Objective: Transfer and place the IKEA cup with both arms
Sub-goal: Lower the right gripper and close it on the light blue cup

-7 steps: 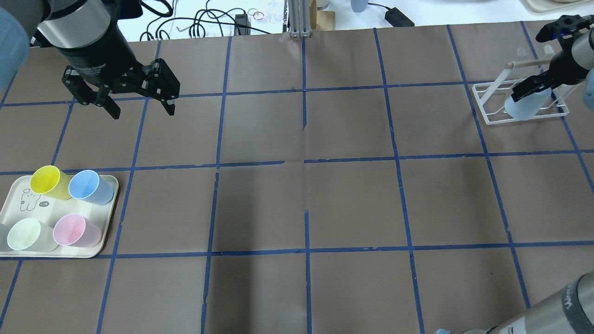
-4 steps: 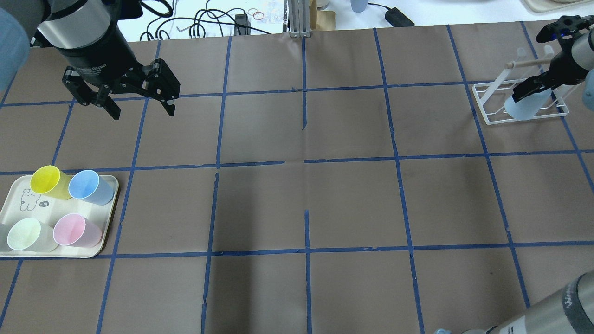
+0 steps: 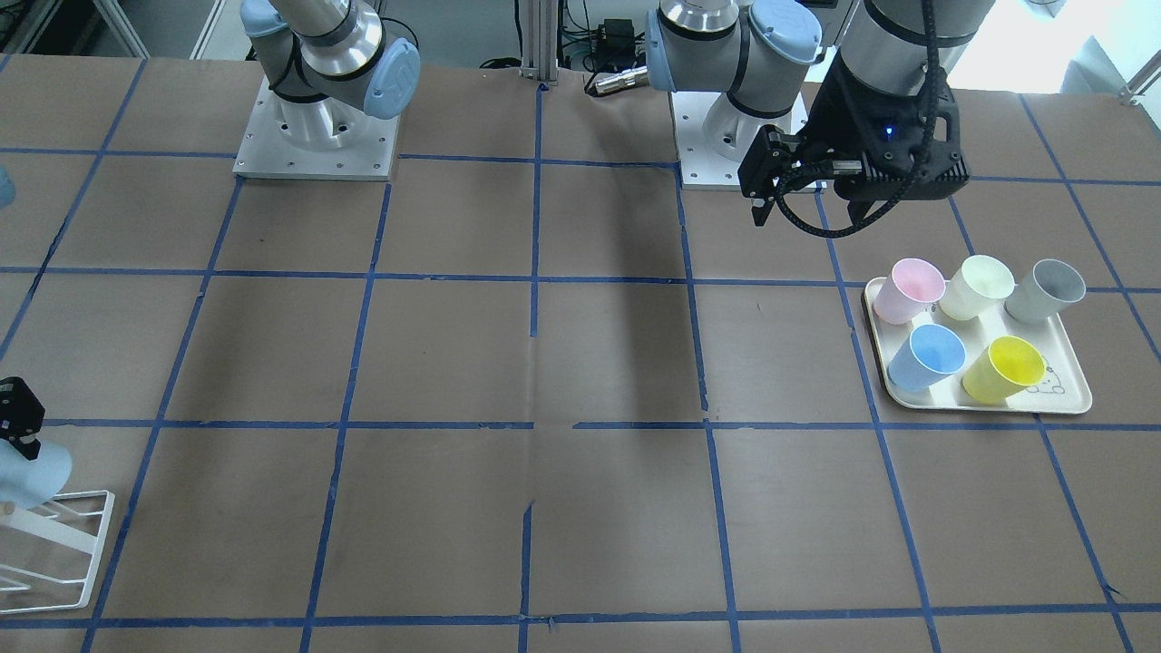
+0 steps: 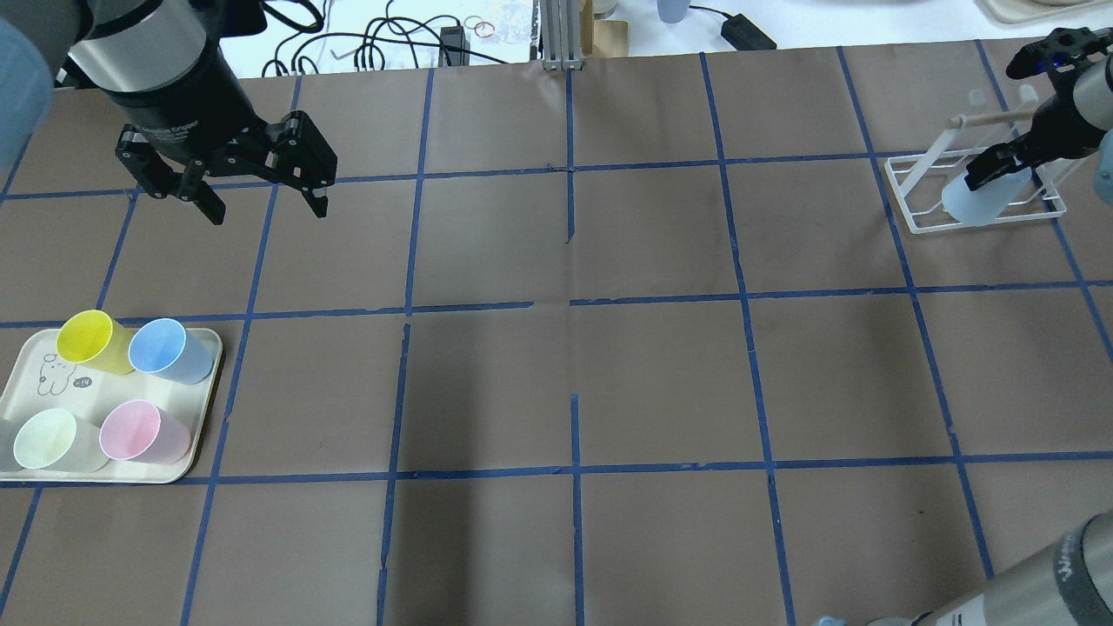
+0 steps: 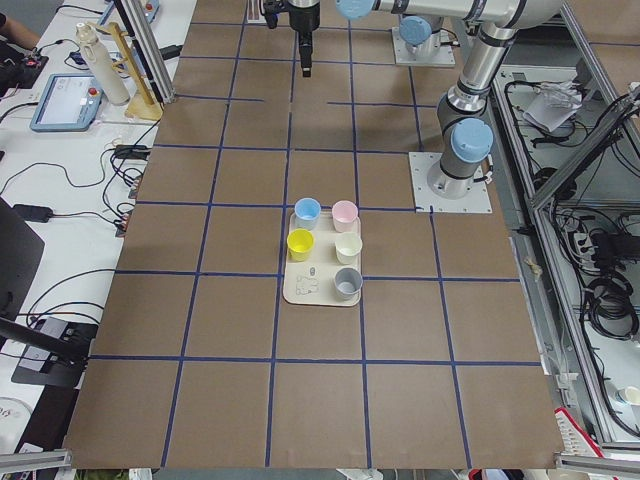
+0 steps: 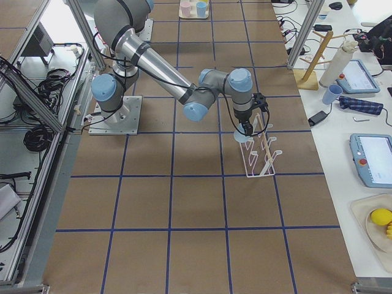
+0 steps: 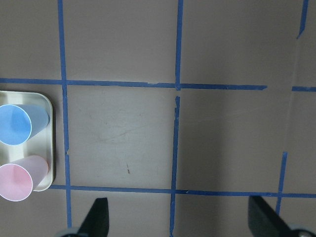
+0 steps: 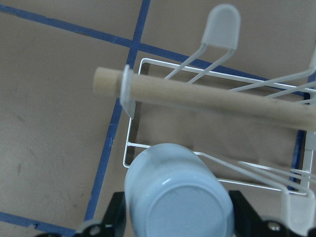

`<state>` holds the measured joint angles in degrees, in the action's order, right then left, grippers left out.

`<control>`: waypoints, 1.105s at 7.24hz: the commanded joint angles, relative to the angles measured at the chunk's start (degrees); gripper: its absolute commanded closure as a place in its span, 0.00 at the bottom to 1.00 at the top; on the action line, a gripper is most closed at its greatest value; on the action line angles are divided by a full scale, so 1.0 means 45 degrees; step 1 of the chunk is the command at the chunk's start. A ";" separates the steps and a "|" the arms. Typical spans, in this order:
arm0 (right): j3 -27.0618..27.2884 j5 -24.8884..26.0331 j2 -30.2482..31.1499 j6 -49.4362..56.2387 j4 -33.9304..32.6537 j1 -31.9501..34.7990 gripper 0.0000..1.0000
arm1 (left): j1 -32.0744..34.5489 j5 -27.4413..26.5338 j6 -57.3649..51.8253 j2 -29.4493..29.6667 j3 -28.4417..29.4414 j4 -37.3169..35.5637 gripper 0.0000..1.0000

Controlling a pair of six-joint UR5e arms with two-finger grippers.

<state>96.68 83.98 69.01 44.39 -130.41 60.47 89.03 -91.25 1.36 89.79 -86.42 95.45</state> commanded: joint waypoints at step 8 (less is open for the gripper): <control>-0.1074 0.0635 0.1770 0.0058 0.2764 0.0000 0.89 | -0.0019 0.0004 -0.0029 0.0027 0.0082 0.0000 0.00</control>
<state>92.18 86.87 74.93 44.65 -120.29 60.47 88.96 -91.24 1.24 89.85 -86.16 95.45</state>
